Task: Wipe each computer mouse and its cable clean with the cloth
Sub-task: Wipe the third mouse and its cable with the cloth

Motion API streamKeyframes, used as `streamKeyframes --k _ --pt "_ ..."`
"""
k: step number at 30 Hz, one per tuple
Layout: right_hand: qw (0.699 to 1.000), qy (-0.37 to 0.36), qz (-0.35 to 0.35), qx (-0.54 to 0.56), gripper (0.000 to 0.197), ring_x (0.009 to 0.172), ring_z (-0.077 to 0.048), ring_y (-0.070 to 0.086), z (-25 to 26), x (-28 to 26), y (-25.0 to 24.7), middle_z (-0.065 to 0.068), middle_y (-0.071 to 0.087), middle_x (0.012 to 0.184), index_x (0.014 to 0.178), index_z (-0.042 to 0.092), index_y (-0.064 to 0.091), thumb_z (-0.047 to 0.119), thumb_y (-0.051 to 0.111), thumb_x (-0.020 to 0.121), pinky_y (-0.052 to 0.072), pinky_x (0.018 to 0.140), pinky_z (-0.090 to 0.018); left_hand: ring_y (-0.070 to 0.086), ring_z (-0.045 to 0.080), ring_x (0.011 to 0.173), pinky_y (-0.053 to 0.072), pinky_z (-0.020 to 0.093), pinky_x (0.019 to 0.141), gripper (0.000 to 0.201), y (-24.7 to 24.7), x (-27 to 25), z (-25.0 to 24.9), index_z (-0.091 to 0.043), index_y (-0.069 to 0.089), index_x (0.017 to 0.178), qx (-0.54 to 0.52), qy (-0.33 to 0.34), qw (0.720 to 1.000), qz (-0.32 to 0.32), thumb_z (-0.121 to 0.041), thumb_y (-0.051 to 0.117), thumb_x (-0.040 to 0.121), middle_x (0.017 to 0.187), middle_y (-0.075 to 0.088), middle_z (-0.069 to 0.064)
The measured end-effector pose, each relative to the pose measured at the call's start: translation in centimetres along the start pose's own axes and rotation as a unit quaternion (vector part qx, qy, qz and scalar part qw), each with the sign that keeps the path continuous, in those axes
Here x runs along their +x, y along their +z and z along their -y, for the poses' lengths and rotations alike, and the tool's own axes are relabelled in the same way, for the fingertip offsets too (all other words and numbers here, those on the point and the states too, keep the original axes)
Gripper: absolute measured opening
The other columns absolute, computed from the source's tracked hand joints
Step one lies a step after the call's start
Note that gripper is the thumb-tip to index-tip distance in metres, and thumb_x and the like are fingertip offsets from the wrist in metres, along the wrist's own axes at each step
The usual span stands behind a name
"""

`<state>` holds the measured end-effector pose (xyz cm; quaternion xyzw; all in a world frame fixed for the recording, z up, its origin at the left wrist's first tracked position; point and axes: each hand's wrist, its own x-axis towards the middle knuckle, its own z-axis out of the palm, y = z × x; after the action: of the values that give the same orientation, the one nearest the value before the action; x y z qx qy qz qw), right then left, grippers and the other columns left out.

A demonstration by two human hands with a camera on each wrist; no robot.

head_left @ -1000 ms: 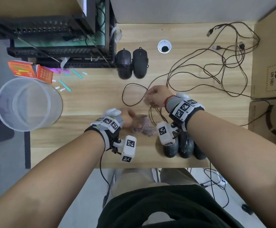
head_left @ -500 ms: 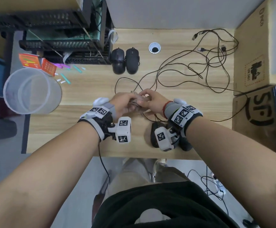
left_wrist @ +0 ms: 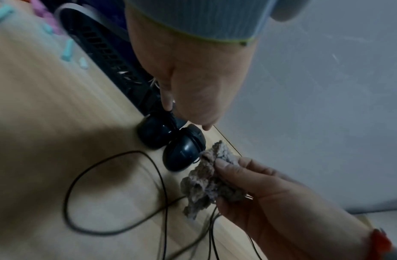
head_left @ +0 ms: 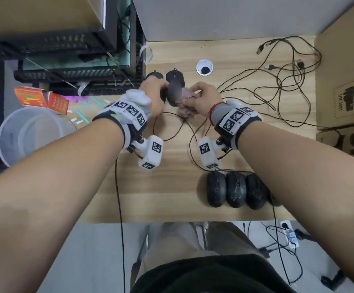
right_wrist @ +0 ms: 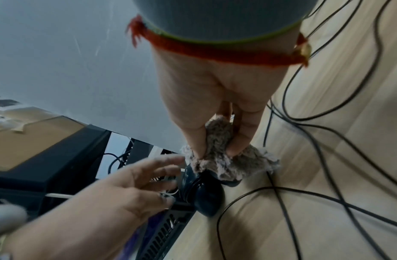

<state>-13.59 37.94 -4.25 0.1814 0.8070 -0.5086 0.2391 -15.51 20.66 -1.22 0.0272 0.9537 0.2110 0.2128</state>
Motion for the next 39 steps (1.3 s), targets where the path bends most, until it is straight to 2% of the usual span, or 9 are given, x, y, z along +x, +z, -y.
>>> streamKeyframes --k 3,7,13,16,20,25,31,34,39 --pt "0.999 0.016 -0.008 -0.035 0.034 0.084 -0.027 0.069 0.7 1.8 0.8 0.000 0.066 0.082 0.095 0.020 0.061 0.029 0.084 0.072 0.058 0.079 -0.040 0.046 0.034 0.133 0.037 0.035 0.107 0.062 -0.3 3.3 0.3 -0.019 0.052 0.146 0.044 0.024 0.998 0.049 0.008 0.053 0.090 0.149 0.044 0.018" --pt "0.997 0.037 -0.018 -0.067 0.036 0.086 -0.020 0.058 0.4 3.5 2.3 -0.001 0.062 0.094 0.093 0.020 0.058 0.037 0.083 0.072 0.041 0.070 -0.025 0.043 0.039 0.134 0.039 0.045 0.111 0.065 1.0 5.9 0.7 -0.027 0.050 0.148 0.074 0.038 0.993 0.090 0.002 0.055 0.090 0.150 0.041 0.020" --pt "0.989 0.087 -0.051 -0.104 0.037 0.082 -0.020 0.056 0.9 4.8 3.9 0.000 0.060 0.088 0.074 0.020 0.051 0.048 0.076 0.076 0.040 0.068 -0.027 0.040 0.036 0.135 0.037 0.045 0.111 0.055 1.7 7.0 1.0 -0.025 0.054 0.144 0.089 0.060 0.990 0.086 -0.004 0.056 0.093 0.148 0.043 0.015" --pt "0.976 0.128 -0.040 -0.169 0.041 0.085 -0.019 0.057 0.7 4.9 4.3 0.000 0.059 0.088 0.087 0.014 0.058 0.054 0.067 0.081 0.038 0.070 -0.025 0.040 0.036 0.134 0.037 0.042 0.110 0.058 1.7 7.2 1.2 -0.024 0.052 0.145 0.088 0.062 0.990 0.087 -0.001 0.055 0.092 0.147 0.043 0.015" --pt "0.975 0.132 -0.030 -0.179 0.042 0.077 -0.020 0.053 0.6 4.7 4.1 -0.002 0.059 0.083 0.079 0.014 0.056 0.054 0.068 0.081 0.039 0.068 -0.027 0.038 0.032 0.126 0.029 0.027 0.094 0.066 2.2 7.1 1.6 -0.028 0.049 0.149 0.070 0.053 0.993 0.077 0.006 0.049 0.092 0.137 0.046 0.011" --pt "0.982 0.111 -0.046 -0.143 0.037 0.071 -0.022 0.055 2.4 5.6 4.6 -0.001 0.060 0.078 0.067 0.018 0.047 0.046 0.068 0.078 0.039 0.062 -0.026 0.036 0.030 0.128 0.023 0.022 0.086 0.063 2.4 7.1 1.7 -0.026 0.049 0.149 0.064 0.052 0.993 0.090 0.002 0.049 0.094 0.140 0.045 0.011" --pt "0.962 0.180 -0.037 -0.203 0.048 0.060 -0.015 0.051 -0.3 4.1 3.7 0.000 0.055 0.069 0.070 0.013 0.051 0.055 0.073 0.077 0.032 0.047 -0.025 0.035 0.036 0.137 0.032 0.041 0.111 0.064 1.8 6.9 1.3 -0.023 0.046 0.150 0.115 0.069 0.986 0.097 0.001 0.054 0.092 0.149 0.040 0.016" --pt "0.969 0.156 -0.036 -0.190 0.049 0.074 -0.021 0.058 -0.7 4.1 3.3 0.000 0.055 0.067 0.067 0.015 0.050 0.057 0.072 0.077 0.034 0.052 -0.026 0.035 0.036 0.137 0.031 0.038 0.110 0.061 1.8 6.9 1.2 -0.022 0.046 0.150 0.113 0.069 0.987 0.096 0.000 0.052 0.093 0.149 0.040 0.015" --pt "0.987 0.061 -0.047 -0.142 0.043 0.071 -0.019 0.052 1.2 4.5 2.8 0.000 0.058 0.078 0.065 0.022 0.042 0.049 0.074 0.076 0.038 0.061 -0.026 0.033 0.030 0.132 0.025 0.024 0.093 0.066 2.1 6.9 1.3 -0.027 0.043 0.153 0.075 0.051 0.991 0.102 0.003 0.043 0.094 0.144 0.043 0.009"
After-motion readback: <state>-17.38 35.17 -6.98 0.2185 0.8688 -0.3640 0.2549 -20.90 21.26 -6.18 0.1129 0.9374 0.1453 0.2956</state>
